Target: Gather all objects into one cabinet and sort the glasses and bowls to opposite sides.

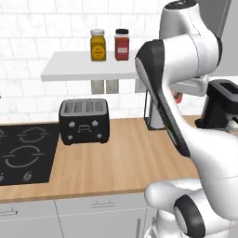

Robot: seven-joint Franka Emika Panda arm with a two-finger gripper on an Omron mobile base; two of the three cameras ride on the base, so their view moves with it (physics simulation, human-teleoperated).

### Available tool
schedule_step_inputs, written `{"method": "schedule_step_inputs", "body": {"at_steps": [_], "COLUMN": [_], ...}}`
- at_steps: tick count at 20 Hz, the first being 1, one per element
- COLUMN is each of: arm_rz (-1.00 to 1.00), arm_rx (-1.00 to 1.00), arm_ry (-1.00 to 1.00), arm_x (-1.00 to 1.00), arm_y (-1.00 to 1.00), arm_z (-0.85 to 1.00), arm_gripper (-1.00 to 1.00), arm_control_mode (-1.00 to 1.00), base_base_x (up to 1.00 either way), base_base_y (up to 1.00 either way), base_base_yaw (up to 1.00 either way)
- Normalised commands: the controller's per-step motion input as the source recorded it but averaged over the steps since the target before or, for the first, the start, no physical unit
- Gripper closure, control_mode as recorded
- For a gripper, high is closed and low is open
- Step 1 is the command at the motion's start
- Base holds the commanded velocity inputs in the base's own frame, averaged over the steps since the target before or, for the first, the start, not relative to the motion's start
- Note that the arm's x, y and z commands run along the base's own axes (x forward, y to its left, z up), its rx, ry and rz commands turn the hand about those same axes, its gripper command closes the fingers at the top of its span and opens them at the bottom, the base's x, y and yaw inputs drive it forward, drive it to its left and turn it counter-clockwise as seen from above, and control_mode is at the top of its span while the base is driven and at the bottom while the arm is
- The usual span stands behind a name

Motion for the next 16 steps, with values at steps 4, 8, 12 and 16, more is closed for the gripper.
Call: {"method": "schedule_step_inputs", "body": {"at_steps": [4, 8, 12, 16], "arm_rz": [0.0, 0.06, 0.15, 0.03], "arm_rx": [-0.1, 0.05, 0.14, 0.03], "arm_ry": [-0.31, 0.12, 0.34, 0.08], "arm_x": [-0.73, -0.47, -0.24, -0.23], "arm_y": [-0.03, -0.19, -0.07, 0.01], "arm_z": [-0.44, -0.15, -0.01, -0.02], "arm_gripper": [1.0, 1.0, 1.0, 1.0], "arm_control_mode": [-1.0, -1.0, -1.0, -1.0], "base_base_x": [0.0, 0.0, 0.0, 0.0], "base_base_y": [0.0, 0.0, 0.0, 0.0], "base_base_yaw": [0.0, 0.0, 0.0, 0.0]}}
